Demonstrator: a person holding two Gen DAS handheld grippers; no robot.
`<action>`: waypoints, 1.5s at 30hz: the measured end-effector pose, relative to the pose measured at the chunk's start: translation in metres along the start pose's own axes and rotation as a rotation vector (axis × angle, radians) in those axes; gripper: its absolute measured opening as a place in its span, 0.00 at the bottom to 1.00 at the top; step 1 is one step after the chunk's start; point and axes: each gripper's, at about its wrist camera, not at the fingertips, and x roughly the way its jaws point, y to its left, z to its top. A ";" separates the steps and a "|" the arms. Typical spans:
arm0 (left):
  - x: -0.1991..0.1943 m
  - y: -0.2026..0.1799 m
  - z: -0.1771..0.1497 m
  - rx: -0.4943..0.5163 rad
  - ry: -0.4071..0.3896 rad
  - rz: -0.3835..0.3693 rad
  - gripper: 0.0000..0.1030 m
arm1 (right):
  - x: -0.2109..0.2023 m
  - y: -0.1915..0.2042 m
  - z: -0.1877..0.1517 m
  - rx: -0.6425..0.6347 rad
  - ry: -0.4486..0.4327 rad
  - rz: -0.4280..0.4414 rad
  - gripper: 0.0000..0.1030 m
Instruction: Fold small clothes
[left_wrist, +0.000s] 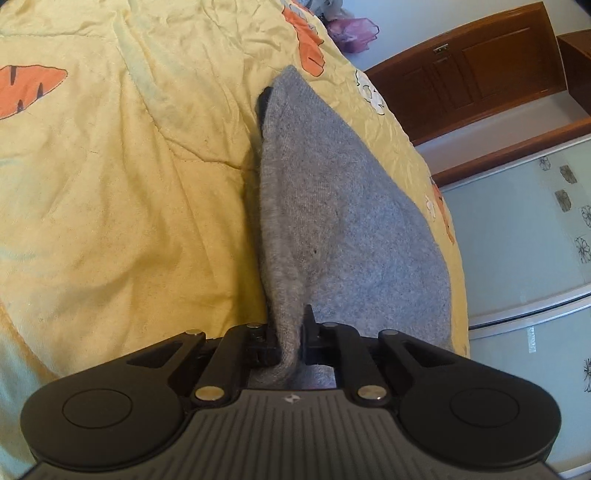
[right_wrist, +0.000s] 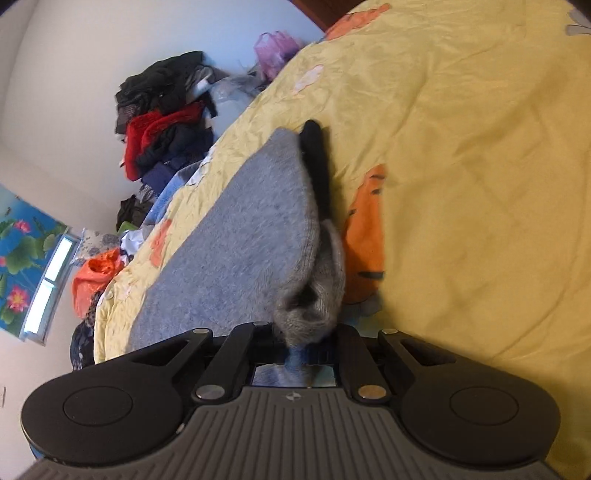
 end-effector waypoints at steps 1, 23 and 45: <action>-0.001 -0.001 0.000 0.012 -0.010 0.006 0.07 | -0.002 -0.002 -0.002 0.027 -0.008 0.018 0.12; -0.095 -0.018 -0.048 0.122 -0.063 -0.010 0.06 | -0.113 0.038 -0.034 -0.125 -0.092 0.115 0.12; -0.146 0.025 -0.128 0.171 -0.044 0.191 0.69 | -0.161 -0.004 -0.110 -0.244 -0.001 -0.065 0.40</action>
